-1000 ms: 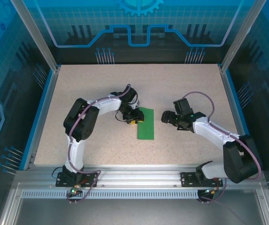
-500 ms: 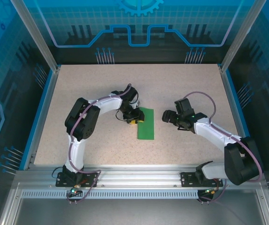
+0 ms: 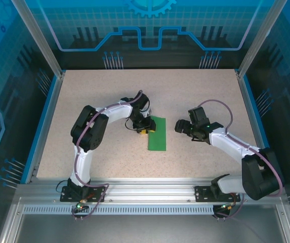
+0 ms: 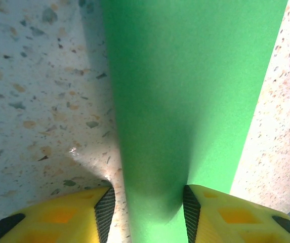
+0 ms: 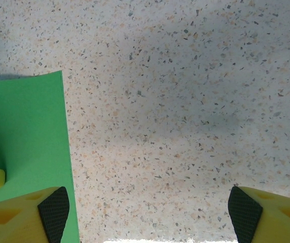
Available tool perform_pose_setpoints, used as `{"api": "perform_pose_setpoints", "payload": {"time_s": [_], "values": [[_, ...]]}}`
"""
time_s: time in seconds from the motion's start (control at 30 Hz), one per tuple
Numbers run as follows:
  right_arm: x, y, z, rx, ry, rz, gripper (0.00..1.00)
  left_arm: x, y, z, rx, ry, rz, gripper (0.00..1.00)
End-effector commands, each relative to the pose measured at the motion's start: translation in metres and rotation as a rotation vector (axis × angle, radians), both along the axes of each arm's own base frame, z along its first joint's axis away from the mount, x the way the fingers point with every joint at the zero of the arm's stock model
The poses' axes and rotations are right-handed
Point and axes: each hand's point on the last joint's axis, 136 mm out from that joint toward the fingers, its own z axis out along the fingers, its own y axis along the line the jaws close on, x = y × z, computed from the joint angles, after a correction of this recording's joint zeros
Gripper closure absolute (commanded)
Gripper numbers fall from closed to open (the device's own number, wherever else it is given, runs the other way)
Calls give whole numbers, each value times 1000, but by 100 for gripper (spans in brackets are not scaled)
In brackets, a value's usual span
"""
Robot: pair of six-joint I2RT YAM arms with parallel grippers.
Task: Fold a paper plane with a square sheet of paper (fold left side to right side)
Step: First fold in half a square sheet of paper at the center of the table, then hold the square sheet of paper at the center of the table.
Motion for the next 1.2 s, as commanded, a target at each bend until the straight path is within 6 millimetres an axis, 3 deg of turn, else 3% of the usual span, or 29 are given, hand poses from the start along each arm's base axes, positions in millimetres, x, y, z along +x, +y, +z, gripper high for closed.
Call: {"api": "perform_pose_setpoints", "payload": {"time_s": [0.0,0.73,0.87,1.17], "values": [[1,-4,4,14,-13,-18,15,-26,-18,-41,28,55,-88,56],[3,5,2,48,-2,9,15,-25,-18,-42,32,57,-76,55],[4,15,-1,82,6,40,16,-25,-19,-42,32,57,-77,55],[8,54,-8,184,53,160,31,-25,-18,-44,36,63,-73,55]]}}
